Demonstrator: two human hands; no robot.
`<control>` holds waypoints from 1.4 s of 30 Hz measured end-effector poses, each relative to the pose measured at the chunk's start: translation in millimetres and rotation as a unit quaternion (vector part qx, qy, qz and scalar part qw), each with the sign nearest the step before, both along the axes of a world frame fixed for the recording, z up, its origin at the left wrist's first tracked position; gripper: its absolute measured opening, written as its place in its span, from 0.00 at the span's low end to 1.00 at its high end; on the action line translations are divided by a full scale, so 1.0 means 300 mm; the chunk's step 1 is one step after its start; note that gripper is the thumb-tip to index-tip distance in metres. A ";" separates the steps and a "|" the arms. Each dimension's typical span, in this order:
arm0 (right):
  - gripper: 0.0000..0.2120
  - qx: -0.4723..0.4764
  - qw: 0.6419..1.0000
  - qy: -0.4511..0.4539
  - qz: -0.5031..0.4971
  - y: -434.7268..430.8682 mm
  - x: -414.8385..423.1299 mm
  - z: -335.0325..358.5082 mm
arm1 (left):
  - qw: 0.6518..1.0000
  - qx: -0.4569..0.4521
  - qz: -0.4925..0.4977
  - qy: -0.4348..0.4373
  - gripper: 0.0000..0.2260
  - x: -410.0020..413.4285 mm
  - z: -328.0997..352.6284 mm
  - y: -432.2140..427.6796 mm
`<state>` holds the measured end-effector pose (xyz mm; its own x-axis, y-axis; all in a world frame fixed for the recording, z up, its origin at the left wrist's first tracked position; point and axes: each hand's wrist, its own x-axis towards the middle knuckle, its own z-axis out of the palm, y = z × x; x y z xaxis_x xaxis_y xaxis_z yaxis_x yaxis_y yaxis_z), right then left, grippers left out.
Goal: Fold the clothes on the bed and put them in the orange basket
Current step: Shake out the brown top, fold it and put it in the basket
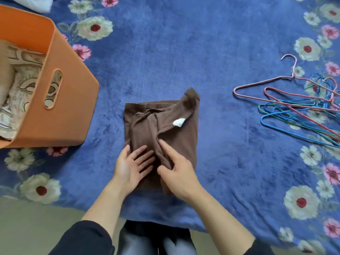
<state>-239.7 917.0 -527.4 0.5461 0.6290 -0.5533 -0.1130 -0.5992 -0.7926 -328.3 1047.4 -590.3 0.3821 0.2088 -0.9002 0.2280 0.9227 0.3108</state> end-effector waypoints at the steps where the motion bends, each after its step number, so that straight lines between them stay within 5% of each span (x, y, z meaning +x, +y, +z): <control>1: 0.34 -0.010 0.998 0.011 0.066 0.014 -0.035 -0.011 | 1.000 -0.001 0.008 0.001 0.25 -0.020 -0.010 0.017; 5: 0.29 -0.100 0.972 -0.031 0.213 0.004 -0.112 -0.066 | 0.996 0.027 -0.081 0.005 0.23 -0.075 -0.010 0.060; 9: 0.11 -0.118 0.984 -0.075 0.113 -0.053 -0.096 -0.083 | 0.951 0.220 -0.208 0.066 0.14 -0.031 -0.004 0.026; 12: 0.07 -0.146 0.983 -0.108 0.023 -0.087 -0.051 -0.102 | 0.916 0.361 -0.167 0.050 0.11 0.011 -0.011 0.024; 16: 0.05 -0.166 0.980 -0.111 -0.014 -0.112 -0.002 -0.133 | 0.886 0.428 -0.143 0.105 0.10 -0.009 -0.015 0.041; 19: 0.04 -0.168 0.975 -0.141 -0.028 -0.126 -0.012 -0.166 | 0.872 0.390 -0.234 0.181 0.16 -0.089 -0.035 0.025; 21: 0.08 -0.178 0.966 -0.162 -0.097 -0.127 -0.016 -0.182 | 0.879 0.353 -0.283 0.151 0.24 -0.126 -0.038 0.022; 24: 0.19 -0.193 0.962 -0.039 -0.191 -0.123 -0.012 -0.202 | 0.893 0.334 -0.292 0.071 0.21 -0.135 -0.029 0.020; 28: 0.12 -0.183 0.966 0.081 -0.162 -0.141 -0.015 -0.222 | 0.911 0.334 -0.216 0.107 0.13 -0.178 -0.056 0.025; 32: 0.10 -0.187 0.968 0.114 -0.122 -0.169 -0.006 -0.225 | 0.824 0.401 -0.350 0.194 0.17 -0.223 -0.076 0.000; 35: 0.10 -0.187 0.968 0.123 -0.116 -0.177 -0.007 -0.224 | 0.795 0.496 -0.285 0.200 0.31 -0.157 -0.051 0.008; 39: 0.10 -0.183 0.968 0.118 -0.127 -0.172 -0.020 -0.234 | 0.813 0.484 -0.280 0.162 0.40 0.024 -0.055 0.075; 42: 0.08 -0.198 0.968 0.103 -0.116 -0.149 -0.015 -0.231 | 0.852 0.417 -0.272 0.158 0.34 0.120 -0.082 0.150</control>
<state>-244.2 872.4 -596.7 0.4995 0.2199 -0.8379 -0.4116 -0.7908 -0.4529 -292.3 1092.5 -614.8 0.3926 0.6963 -0.6008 0.7464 0.1404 0.6505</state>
